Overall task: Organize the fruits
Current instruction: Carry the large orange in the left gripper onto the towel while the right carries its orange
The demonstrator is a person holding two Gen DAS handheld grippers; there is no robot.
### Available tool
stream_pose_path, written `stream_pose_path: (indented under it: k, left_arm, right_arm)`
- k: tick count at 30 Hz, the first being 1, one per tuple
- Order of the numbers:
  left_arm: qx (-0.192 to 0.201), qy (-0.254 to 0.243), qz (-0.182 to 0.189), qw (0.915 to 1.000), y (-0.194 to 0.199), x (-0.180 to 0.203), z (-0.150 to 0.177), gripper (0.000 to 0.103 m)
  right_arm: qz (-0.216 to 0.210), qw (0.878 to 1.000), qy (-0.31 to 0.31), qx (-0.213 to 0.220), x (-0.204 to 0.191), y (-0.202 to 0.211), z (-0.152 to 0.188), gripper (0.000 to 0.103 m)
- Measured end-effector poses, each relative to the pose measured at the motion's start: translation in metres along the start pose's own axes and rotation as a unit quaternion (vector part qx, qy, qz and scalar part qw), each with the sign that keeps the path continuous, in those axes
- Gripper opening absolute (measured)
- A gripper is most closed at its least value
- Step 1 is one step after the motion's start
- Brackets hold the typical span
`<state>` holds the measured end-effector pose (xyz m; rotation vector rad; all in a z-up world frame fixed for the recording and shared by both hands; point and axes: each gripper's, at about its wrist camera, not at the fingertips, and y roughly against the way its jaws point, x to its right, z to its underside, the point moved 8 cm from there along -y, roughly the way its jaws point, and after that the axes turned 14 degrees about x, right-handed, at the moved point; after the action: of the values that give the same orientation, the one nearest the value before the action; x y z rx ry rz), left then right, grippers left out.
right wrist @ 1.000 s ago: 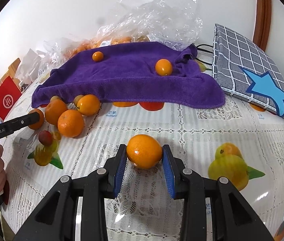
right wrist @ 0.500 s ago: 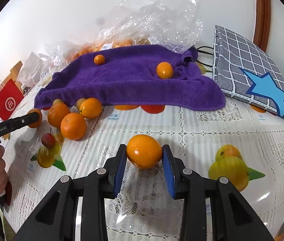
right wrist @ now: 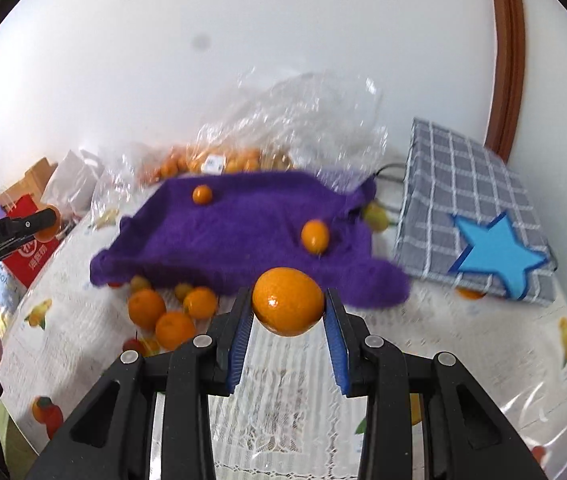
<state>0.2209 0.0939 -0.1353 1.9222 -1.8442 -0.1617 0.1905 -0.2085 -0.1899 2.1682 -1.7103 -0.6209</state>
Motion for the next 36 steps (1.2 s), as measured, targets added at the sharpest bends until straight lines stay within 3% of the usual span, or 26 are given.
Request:
stream_pose_path:
  k: [4,13,22,28,36]
  left_arm:
    - [0.012,-0.019,-0.007,0.9997,-0.005,0.011,-0.015,0.039]
    - [-0.008,-0.013,-0.008,0.9999,-0.034,0.016,-0.014,0.039]
    - [-0.052,0.003,-0.015,0.9985,-0.078,-0.002,0.007,0.039]
    - [-0.072,-0.007,-0.013,0.9973,-0.106,0.000,0.019,0.039]
    - [-0.095,-0.004,0.003,0.9955,-0.141,0.008,0.032,0.039]
  right_arm:
    - [0.003,1.000,0.010,0.013,0.001,0.005,-0.020,0.035]
    - [0.004,1.000,0.006,0.016,0.006,-0.013,-0.039,0.035]
    - [0.011,1.000,0.005,-0.020,0.021,-0.072,-0.021,0.035]
    - [-0.012,0.999,0.002,-0.053,0.008,-0.116,-0.006,0.035]
    - [-0.041,0.997,0.022,-0.065,-0.013,-0.148,-0.001,0.035]
